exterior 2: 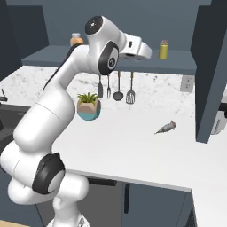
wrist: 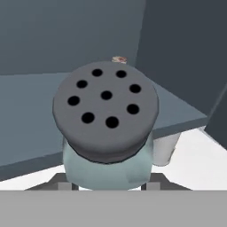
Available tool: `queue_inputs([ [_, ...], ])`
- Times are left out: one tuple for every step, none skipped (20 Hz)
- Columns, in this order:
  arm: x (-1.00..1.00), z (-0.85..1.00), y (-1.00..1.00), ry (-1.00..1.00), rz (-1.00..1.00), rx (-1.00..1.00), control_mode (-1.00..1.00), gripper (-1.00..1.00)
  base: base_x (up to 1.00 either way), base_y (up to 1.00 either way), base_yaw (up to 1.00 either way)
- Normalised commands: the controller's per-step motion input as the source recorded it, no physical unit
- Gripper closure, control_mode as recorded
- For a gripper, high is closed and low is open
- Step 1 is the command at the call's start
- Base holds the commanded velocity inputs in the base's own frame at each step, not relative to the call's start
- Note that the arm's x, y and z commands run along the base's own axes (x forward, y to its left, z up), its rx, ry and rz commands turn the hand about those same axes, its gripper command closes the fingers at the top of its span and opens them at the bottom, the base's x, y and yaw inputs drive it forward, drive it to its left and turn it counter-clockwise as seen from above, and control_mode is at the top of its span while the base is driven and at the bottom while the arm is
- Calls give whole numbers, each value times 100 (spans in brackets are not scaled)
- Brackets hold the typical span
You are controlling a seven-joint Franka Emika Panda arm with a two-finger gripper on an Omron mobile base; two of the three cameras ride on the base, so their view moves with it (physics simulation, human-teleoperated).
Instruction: Put the shaker and condiment bottle from the counter next to their counterparts in the cabinet.
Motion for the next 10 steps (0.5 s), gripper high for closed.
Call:
queue_inputs([
  [51,0,0,0,0,17,-100,100,0,0,0],
  [50,0,0,0,0,17,-100,100,0,0,0],
  [49,0,0,0,0,18,-100,100,0,0,0],
  [60,0,0,0,0,17,-100,100,0,0,0],
  [60,0,0,0,0,16,-100,100,0,0,0],
  [60,0,0,0,0,11,-100,100,0,0,0],
  [51,0,0,0,0,5,-100,100,0,0,0],
  [38,0,0,0,0,1,-100,100,0,0,0],
  [26,0,0,0,0,0,-100,100,0,0,0],
  [2,0,0,0,4,0,-100,100,0,0,0],
])
